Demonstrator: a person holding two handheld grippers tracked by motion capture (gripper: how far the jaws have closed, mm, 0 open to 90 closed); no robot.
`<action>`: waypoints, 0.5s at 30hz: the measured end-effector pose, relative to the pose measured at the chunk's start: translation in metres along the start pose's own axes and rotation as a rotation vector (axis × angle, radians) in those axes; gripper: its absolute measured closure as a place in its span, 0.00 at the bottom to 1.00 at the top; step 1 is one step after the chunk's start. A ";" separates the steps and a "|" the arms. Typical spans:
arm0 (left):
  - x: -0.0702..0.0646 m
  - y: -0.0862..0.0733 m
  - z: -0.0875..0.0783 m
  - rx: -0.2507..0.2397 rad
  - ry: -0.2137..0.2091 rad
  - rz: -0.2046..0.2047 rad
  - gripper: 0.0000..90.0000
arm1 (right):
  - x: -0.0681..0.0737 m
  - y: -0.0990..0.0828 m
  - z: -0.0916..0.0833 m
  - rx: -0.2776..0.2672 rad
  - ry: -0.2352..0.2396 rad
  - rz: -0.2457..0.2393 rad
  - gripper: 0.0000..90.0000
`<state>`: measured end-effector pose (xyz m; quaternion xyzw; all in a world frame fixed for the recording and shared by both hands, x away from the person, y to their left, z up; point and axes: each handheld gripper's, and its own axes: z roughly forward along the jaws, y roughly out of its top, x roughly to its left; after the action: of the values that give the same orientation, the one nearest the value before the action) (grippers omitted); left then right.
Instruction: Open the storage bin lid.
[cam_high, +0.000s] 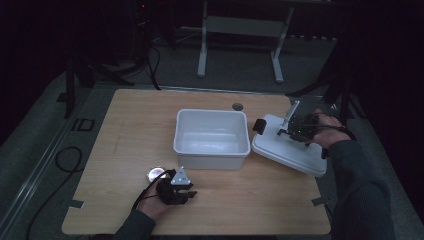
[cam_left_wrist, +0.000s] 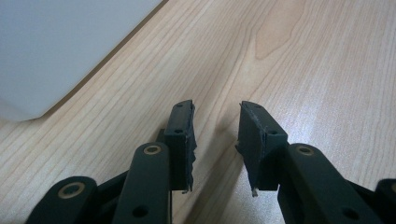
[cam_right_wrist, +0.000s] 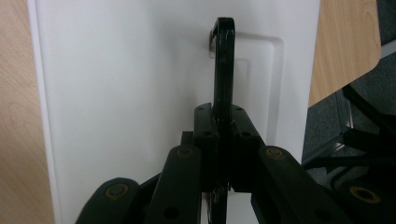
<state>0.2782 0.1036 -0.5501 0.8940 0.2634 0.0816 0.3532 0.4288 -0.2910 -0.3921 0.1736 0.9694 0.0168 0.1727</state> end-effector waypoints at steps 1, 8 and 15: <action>0.000 0.000 0.000 0.001 -0.001 -0.001 0.73 | 0.000 0.000 0.001 0.000 0.001 0.000 0.94; 0.000 0.000 0.000 0.000 -0.001 -0.003 0.73 | 0.004 0.001 0.009 -0.001 0.012 -0.005 0.94; 0.000 0.000 0.000 0.000 -0.004 -0.002 0.73 | 0.008 0.002 0.018 0.012 0.017 -0.017 0.94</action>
<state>0.2783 0.1038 -0.5502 0.8940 0.2634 0.0796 0.3537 0.4286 -0.2863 -0.4118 0.1661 0.9724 0.0112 0.1634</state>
